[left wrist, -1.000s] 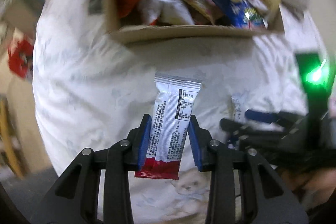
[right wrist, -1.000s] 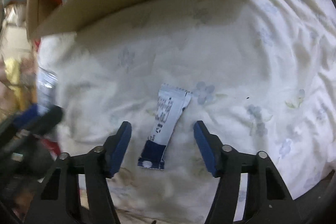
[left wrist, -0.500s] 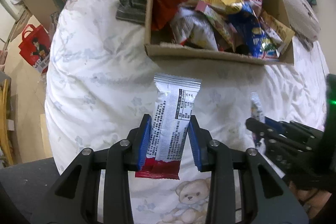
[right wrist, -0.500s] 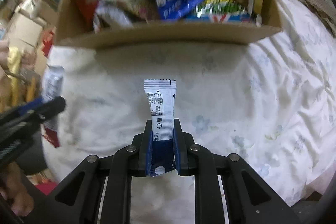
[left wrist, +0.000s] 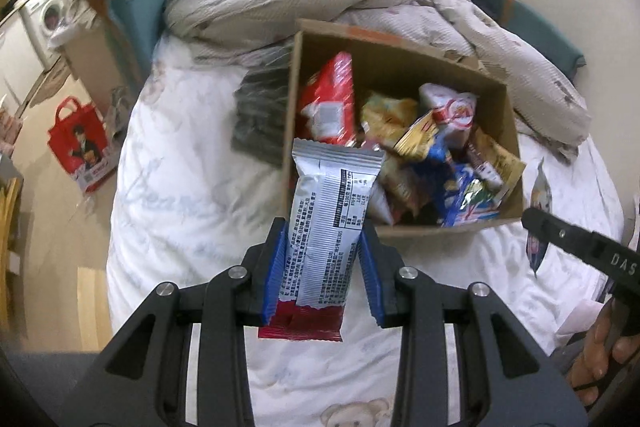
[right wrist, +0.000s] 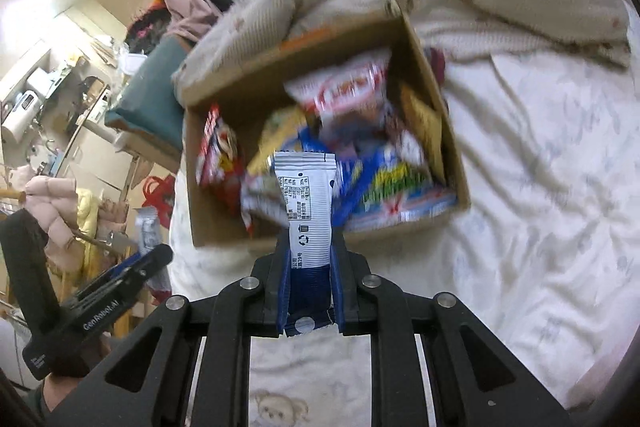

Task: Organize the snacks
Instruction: 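Lower both white wrappers into the box and open both tools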

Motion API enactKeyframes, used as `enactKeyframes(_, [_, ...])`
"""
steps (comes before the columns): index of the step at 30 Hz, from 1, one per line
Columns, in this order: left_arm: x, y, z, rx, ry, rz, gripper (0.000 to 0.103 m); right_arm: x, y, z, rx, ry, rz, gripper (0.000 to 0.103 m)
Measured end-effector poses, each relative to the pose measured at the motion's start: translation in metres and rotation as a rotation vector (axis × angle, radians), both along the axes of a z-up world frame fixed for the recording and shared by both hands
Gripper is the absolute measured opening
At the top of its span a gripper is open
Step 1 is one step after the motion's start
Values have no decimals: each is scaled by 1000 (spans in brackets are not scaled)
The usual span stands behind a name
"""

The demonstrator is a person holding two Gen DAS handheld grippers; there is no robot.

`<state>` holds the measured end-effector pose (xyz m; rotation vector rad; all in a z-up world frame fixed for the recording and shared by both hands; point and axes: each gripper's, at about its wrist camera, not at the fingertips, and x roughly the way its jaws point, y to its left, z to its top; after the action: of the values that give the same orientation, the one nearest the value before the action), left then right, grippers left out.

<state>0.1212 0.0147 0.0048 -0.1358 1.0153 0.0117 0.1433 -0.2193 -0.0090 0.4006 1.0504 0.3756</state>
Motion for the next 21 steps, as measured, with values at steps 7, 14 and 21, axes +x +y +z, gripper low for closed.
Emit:
enactKeyframes(7, [45,-23,20,25,-60,-28,31,37,0,3,-27,-27,3,18])
enactKeyframes(14, [88,-42,21,73,-83,-42,31,73,-1,-9,-43,-13,16,18])
enactKeyframes(21, [117,-57,5,116,-47,-59,31,82,-2,-14,-14,5,6,19])
